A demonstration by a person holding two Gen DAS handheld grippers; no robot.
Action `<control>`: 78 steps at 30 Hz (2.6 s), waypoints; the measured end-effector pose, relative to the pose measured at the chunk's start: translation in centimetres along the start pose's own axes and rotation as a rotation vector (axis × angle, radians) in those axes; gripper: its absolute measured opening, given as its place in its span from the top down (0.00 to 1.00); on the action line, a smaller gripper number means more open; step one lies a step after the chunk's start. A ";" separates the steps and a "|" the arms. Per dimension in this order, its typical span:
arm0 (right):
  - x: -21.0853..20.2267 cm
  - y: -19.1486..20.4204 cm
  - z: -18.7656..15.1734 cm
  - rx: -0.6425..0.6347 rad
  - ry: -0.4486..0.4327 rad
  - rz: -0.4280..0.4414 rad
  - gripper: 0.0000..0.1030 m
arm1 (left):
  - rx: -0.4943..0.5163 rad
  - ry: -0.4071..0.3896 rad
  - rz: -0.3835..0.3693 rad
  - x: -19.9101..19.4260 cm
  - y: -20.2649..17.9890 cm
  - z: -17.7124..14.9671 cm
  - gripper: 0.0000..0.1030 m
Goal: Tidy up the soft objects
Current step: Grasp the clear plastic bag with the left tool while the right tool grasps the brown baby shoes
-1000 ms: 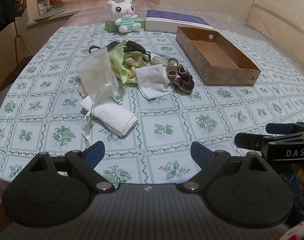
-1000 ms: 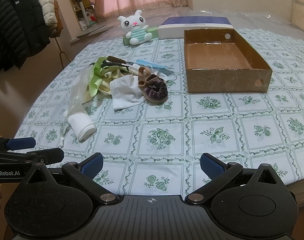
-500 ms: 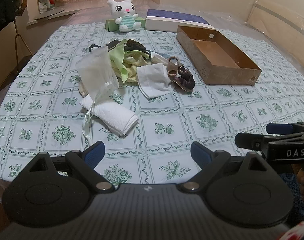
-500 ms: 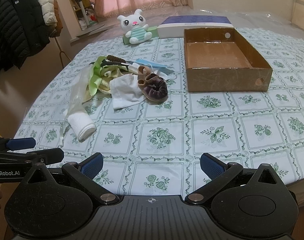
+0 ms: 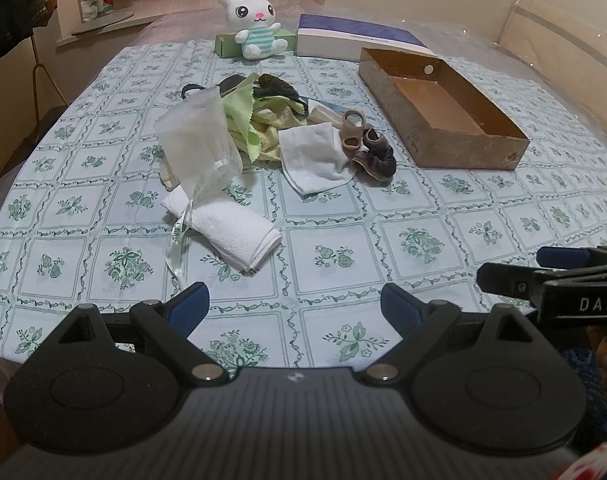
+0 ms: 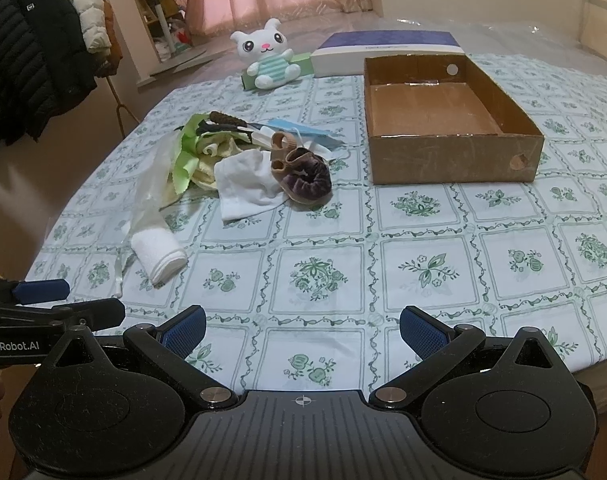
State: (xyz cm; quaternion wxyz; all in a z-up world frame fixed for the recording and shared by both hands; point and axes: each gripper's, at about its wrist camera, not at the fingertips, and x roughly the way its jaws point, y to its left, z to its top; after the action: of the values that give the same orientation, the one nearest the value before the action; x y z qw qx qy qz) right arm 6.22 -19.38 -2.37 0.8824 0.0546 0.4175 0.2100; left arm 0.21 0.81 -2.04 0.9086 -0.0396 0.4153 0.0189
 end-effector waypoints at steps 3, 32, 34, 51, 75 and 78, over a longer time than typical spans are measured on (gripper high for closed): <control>0.2 -0.2 0.1 -0.001 -0.010 0.001 0.00 | -0.013 0.005 0.011 0.6 0.4 0.1 0.11; 7.1 -1.6 5.6 -0.083 -0.118 0.049 0.11 | -0.039 -0.039 0.103 6.6 3.1 5.3 0.12; 8.1 -1.5 6.3 -0.098 -0.128 0.049 0.14 | -0.037 -0.047 0.111 6.9 3.4 5.9 0.12; 14.0 -0.3 11.1 -0.177 -0.197 0.083 0.50 | -0.065 -0.097 0.153 10.0 6.2 10.2 0.12; 15.3 0.1 12.3 -0.185 -0.254 0.094 0.98 | -0.089 -0.043 0.134 14.6 7.6 12.0 0.27; 14.7 -0.1 12.3 -0.167 -0.261 0.103 0.98 | -0.102 -0.026 0.134 14.8 8.1 11.7 0.55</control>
State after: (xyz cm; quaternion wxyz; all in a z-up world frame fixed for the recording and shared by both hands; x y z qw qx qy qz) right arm 23.84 -12.35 -4.95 0.9186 0.0294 0.2773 0.2801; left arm 18.15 9.90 -6.05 0.9075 -0.0575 0.4035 0.1012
